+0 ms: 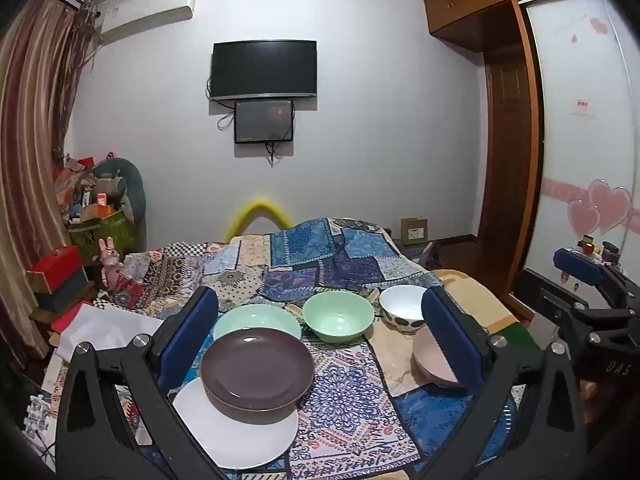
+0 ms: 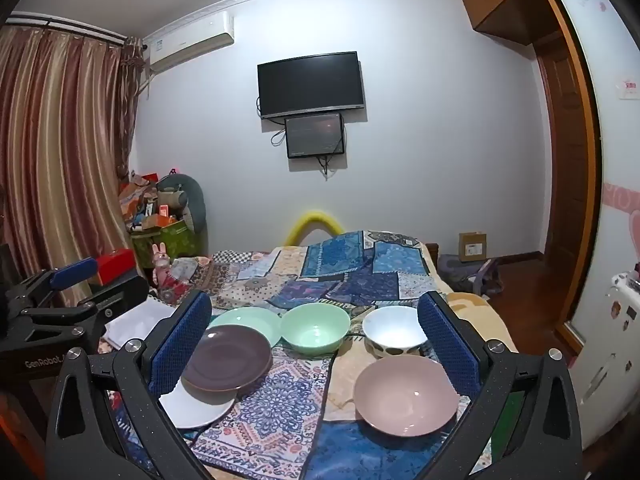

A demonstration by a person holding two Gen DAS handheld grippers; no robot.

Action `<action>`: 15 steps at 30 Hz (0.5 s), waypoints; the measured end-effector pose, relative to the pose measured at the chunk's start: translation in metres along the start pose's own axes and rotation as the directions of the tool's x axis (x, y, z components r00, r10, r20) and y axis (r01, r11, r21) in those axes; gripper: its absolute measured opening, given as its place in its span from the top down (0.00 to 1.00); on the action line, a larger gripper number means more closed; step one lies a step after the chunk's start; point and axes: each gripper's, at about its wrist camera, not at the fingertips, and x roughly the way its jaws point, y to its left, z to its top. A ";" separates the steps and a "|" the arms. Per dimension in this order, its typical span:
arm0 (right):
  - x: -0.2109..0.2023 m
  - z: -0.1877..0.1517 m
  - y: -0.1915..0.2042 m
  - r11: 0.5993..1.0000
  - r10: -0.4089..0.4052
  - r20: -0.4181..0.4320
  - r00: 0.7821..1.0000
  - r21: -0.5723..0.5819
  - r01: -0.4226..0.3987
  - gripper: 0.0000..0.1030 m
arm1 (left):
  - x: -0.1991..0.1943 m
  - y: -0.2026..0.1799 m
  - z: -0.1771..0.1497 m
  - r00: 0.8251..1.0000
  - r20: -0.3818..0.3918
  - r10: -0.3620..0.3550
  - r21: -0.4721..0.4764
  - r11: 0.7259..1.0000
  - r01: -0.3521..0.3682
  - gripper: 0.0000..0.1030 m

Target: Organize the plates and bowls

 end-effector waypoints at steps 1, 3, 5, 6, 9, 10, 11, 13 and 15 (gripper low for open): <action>0.000 0.000 0.000 1.000 -0.001 0.000 1.000 0.006 0.001 0.00 | -0.001 0.000 0.000 1.000 0.001 0.003 -0.005 1.000 -0.003 0.00; 0.000 0.000 -0.001 1.000 -0.004 0.000 1.000 0.004 0.004 0.00 | -0.003 -0.001 -0.001 1.000 0.004 0.013 -0.011 1.000 -0.012 0.00; 0.000 0.000 0.001 1.000 -0.006 0.000 1.000 0.003 0.006 0.00 | 0.006 -0.002 0.000 0.999 -0.041 -0.001 -0.006 1.000 0.001 0.00; 0.001 0.000 0.000 1.000 0.000 -0.004 1.000 0.005 0.000 0.00 | 0.006 -0.002 0.000 0.999 -0.033 -0.005 -0.016 1.000 0.005 0.00; 0.002 0.000 0.000 1.000 0.001 -0.006 1.000 0.004 -0.001 0.00 | 0.004 0.005 -0.003 1.000 -0.021 -0.019 -0.032 0.999 0.018 0.00; 0.001 0.000 0.004 1.000 0.002 -0.006 1.000 0.004 -0.002 0.00 | 0.006 0.004 -0.003 1.000 -0.023 -0.018 -0.032 0.999 0.017 0.00; 0.001 -0.001 0.003 1.000 0.003 -0.003 1.000 0.004 -0.003 0.00 | 0.004 0.003 0.001 1.000 -0.024 -0.017 -0.032 0.999 0.016 0.00; 0.002 -0.001 0.002 1.000 0.003 -0.004 1.000 0.005 -0.003 0.00 | 0.009 0.001 -0.001 1.000 -0.022 -0.015 -0.025 1.000 0.014 0.00; 0.003 -0.001 0.002 1.000 0.004 -0.006 1.000 0.005 -0.004 0.00 | 0.009 0.001 -0.002 1.000 -0.020 -0.013 -0.025 1.000 0.013 0.00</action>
